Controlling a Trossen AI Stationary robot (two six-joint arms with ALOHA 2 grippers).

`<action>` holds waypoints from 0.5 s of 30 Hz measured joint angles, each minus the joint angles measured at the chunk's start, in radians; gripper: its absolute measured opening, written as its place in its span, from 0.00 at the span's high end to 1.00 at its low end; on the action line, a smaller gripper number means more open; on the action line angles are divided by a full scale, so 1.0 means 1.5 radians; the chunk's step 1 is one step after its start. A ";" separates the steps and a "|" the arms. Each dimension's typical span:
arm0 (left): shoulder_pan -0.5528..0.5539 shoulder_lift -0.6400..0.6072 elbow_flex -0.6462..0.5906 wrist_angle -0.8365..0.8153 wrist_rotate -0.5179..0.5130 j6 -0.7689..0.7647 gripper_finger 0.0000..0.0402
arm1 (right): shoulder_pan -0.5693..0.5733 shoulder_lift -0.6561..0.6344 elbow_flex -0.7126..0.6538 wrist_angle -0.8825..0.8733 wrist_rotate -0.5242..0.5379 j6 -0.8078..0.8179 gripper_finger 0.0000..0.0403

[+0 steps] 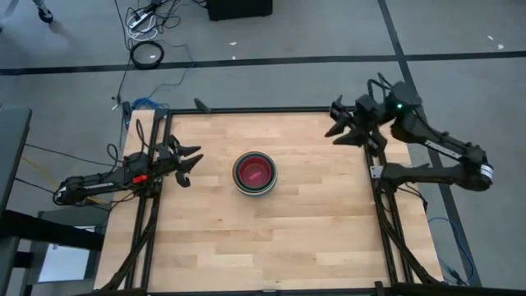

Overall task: Nest bowls inside each other
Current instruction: Return to Home Position

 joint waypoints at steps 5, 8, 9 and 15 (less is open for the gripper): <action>0.000 0.000 0.000 -0.010 0.000 -0.006 0.62 | -0.042 0.018 0.001 0.213 -0.078 0.119 0.68; 0.000 0.000 0.000 -0.010 0.000 -0.007 0.62 | -0.050 0.012 0.000 0.220 -0.086 0.122 0.68; 0.000 0.000 0.000 -0.010 0.000 -0.006 0.62 | -0.050 0.010 -0.005 0.220 -0.086 0.115 0.68; 0.000 0.000 0.000 -0.009 -0.009 -0.014 0.62 | -0.025 -0.003 -0.118 0.223 -0.032 0.061 0.68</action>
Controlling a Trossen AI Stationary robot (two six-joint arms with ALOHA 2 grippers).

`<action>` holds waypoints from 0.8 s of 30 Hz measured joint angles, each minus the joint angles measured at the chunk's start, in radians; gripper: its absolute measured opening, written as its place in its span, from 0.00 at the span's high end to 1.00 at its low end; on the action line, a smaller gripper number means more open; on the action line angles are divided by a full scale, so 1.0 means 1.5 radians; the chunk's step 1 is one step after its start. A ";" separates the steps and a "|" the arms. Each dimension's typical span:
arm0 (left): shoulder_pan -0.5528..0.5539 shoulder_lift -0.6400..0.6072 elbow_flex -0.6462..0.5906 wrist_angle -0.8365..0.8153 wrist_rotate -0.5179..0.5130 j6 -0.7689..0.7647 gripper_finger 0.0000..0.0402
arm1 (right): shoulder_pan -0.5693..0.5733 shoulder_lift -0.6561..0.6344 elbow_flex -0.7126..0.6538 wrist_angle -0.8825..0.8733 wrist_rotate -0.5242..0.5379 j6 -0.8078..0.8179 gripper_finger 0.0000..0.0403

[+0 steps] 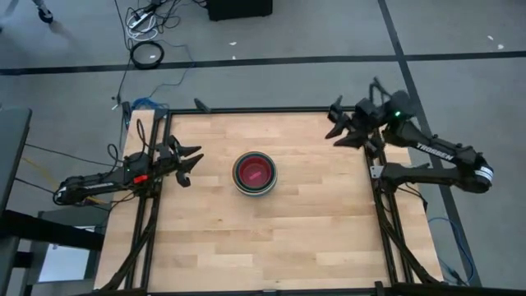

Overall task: Nest bowls inside each other
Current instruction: Return to Home Position

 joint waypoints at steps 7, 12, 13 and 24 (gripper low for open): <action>0.000 0.000 0.000 0.000 -0.002 -0.004 0.62 | 0.052 -0.033 -0.212 0.281 0.101 0.061 0.68; 0.000 0.000 0.000 0.000 -0.002 -0.004 0.62 | 0.064 -0.046 -0.361 0.650 0.149 0.204 0.68; 0.000 0.000 0.000 0.000 -0.002 -0.005 0.62 | 0.063 -0.052 -0.380 0.674 0.156 0.223 0.68; 0.002 0.000 0.000 0.004 -0.009 -0.004 0.62 | -0.006 -0.158 -0.343 0.671 0.064 0.391 0.68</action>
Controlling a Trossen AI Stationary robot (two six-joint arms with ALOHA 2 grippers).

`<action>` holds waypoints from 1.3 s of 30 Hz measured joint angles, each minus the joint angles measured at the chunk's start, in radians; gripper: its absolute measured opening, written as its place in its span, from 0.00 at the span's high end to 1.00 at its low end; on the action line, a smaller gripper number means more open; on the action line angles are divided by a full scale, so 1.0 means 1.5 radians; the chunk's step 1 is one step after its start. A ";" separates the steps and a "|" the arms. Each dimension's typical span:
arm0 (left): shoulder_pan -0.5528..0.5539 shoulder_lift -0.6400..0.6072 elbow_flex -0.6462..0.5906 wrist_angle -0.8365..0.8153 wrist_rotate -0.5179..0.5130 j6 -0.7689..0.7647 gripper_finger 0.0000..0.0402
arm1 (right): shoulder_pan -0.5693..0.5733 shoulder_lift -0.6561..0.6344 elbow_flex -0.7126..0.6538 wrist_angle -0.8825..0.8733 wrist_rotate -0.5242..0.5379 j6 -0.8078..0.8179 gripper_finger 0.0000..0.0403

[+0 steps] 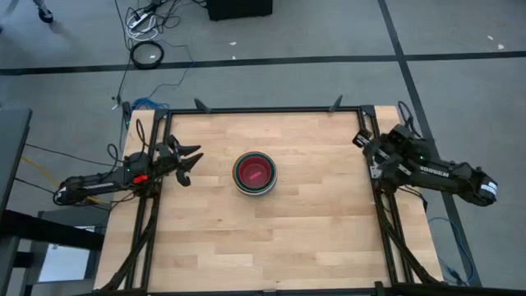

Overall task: Nest bowls inside each other
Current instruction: Return to Home Position

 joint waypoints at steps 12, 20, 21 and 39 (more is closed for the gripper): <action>0.000 0.000 0.000 0.000 0.000 -0.004 0.62 | -0.030 0.030 0.027 -0.002 -0.025 0.015 0.68; 0.000 0.000 0.000 -0.003 0.001 -0.011 0.62 | -0.030 0.074 0.027 -0.002 -0.050 -0.007 0.68; 0.000 0.000 0.000 -0.004 0.001 -0.011 0.62 | -0.030 0.083 0.027 -0.002 -0.052 -0.007 0.68; 0.000 0.000 0.000 -0.004 0.001 -0.014 0.62 | 0.066 0.193 -0.011 -0.002 -0.042 0.109 0.68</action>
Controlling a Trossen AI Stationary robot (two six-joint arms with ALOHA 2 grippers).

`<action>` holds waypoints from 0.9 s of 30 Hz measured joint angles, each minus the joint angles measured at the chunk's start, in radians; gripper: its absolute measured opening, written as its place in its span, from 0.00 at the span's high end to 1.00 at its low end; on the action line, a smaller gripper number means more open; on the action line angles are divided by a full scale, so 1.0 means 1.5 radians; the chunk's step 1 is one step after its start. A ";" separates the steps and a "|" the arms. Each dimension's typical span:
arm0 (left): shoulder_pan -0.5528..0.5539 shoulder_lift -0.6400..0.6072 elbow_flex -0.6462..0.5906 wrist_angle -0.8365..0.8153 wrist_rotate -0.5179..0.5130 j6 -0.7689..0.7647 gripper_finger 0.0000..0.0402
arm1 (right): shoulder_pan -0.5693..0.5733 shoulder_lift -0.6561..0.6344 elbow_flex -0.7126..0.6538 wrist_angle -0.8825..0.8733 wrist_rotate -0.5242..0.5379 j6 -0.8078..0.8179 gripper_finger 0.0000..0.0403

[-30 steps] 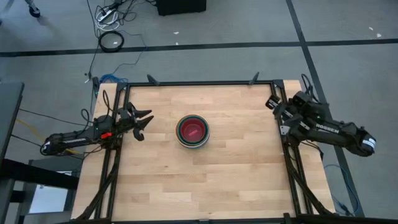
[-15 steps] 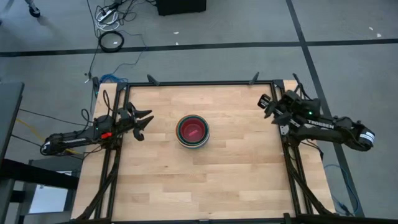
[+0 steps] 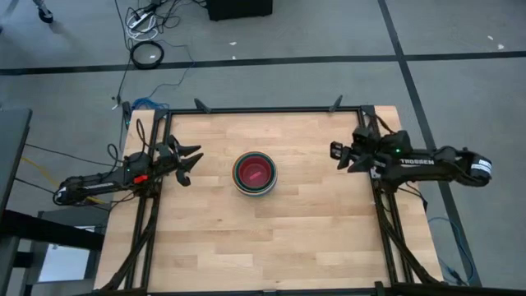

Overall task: Nest bowls inside each other
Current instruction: Return to Home Position

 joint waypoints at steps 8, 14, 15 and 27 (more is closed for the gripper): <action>0.000 0.000 0.000 0.000 0.000 -0.002 0.62 | 0.063 -0.019 -0.057 0.000 -0.010 0.041 0.68; 0.000 0.000 0.000 0.001 0.000 -0.004 0.62 | 0.075 -0.047 -0.097 0.000 -0.012 -0.106 0.68; 0.000 0.000 0.000 0.001 0.000 -0.006 0.62 | 0.075 -0.050 -0.105 0.000 -0.012 -0.140 0.68; 0.000 0.000 0.000 0.002 -0.016 -0.019 0.62 | 0.041 -0.174 -0.054 0.000 0.004 -0.178 0.69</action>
